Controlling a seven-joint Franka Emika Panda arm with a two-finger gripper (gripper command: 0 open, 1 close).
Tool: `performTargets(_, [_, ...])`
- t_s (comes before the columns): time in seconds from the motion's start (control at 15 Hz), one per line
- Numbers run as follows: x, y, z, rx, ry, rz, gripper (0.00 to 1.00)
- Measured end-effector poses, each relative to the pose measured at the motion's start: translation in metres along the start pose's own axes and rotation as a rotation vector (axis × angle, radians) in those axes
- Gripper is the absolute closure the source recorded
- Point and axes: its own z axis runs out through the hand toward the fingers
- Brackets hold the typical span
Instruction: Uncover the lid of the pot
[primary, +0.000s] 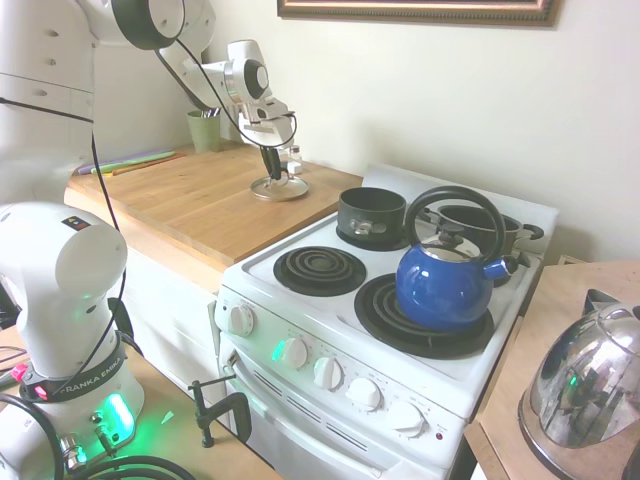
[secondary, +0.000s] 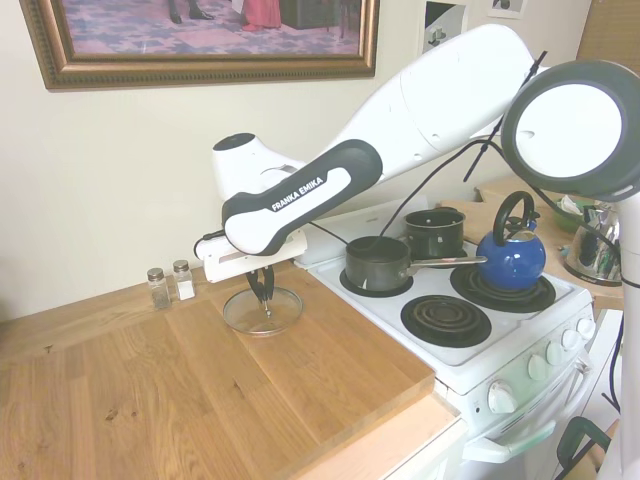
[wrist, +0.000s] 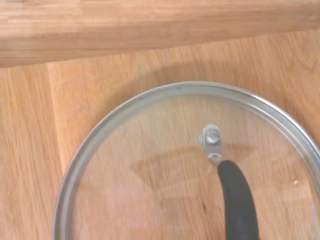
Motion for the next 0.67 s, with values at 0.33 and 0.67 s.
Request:
performTargets(0.33, [0.001,0.005,0.006,0.0,-0.031,-0.009,0.0])
performTargets(0.67, [0.0,0.012,0.0,0.017,-0.039,-0.012,0.0])
